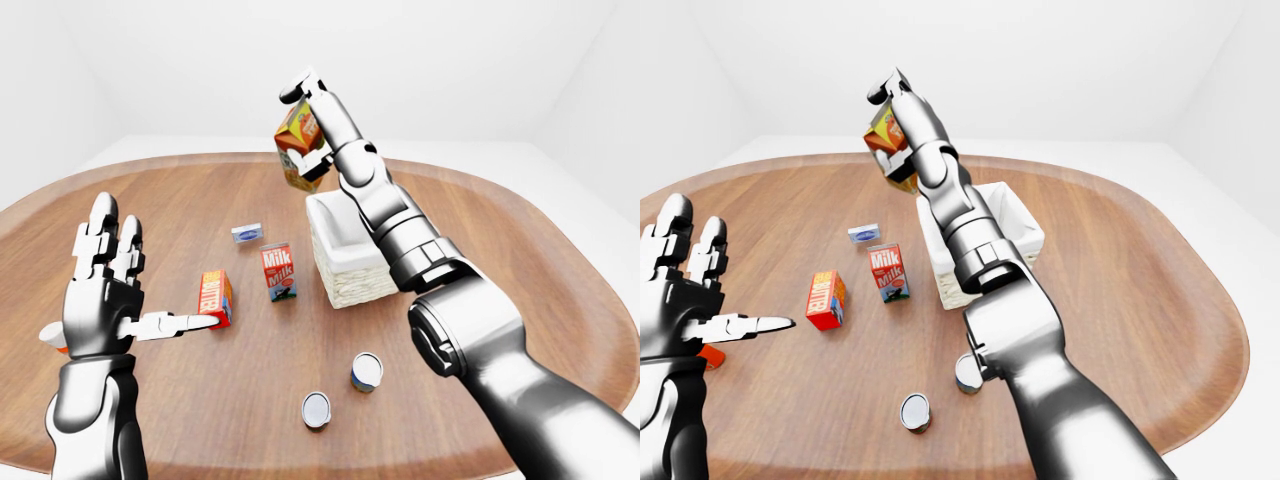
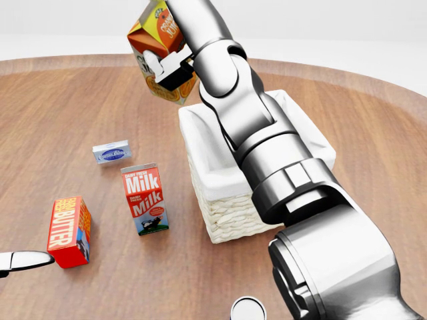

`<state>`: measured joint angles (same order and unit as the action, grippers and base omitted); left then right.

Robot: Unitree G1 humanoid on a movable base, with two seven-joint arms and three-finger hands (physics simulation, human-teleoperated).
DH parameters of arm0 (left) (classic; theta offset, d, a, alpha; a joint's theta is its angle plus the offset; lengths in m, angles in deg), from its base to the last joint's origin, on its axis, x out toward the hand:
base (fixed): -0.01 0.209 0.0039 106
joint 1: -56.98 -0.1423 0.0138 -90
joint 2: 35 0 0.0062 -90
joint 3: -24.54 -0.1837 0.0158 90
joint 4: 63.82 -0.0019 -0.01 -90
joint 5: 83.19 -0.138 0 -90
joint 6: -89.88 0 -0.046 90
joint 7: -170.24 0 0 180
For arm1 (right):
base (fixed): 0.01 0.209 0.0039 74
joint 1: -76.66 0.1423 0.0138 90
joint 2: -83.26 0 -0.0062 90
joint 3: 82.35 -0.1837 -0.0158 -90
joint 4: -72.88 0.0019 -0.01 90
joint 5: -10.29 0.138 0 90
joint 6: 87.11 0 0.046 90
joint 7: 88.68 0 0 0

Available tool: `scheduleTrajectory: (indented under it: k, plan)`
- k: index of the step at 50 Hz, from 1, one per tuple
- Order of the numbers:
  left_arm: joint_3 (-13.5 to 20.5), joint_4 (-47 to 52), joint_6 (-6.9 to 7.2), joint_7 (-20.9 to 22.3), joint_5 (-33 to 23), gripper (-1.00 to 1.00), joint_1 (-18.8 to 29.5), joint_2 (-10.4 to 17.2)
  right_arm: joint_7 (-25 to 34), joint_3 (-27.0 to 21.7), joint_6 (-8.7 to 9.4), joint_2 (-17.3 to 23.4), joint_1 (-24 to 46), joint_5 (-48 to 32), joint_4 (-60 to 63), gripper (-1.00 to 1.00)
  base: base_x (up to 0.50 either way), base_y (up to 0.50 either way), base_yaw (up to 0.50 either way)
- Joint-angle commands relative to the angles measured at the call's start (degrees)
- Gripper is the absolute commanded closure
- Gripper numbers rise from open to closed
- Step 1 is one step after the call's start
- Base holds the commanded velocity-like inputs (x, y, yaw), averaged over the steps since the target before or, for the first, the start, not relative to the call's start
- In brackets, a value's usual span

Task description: Pick up the orange juice, and put it in the basket.

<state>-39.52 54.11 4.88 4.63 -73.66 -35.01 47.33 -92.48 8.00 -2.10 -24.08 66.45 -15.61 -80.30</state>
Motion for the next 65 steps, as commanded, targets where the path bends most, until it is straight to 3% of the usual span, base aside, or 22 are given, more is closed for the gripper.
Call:
scheduleTrajectory:
  k: [1, 25, 65]
  plan:
    - [-0.09, -0.4, 0.0, -0.09, -0.02, -1.0, 0.11, 0.06, -3.97, -1.83, 0.0, 2.77, 2.09, 7.75, -3.33, 1.0, 0.0, 0.0, 0.0]
    - [0.05, 0.29, 0.0, 0.0, 0.06, -1.0, -0.15, 0.01, -8.0, -5.44, 0.0, 7.88, 2.46, 9.61, -10.16, 1.0, 0.0, 0.0, 0.0]
    - [-0.06, -0.26, 0.0, 0.05, 0.04, -1.0, 0.18, 0.04, -11.19, -8.73, 0.0, 9.34, -0.39, 10.51, -13.01, 1.0, 0.0, 0.0, 0.0]
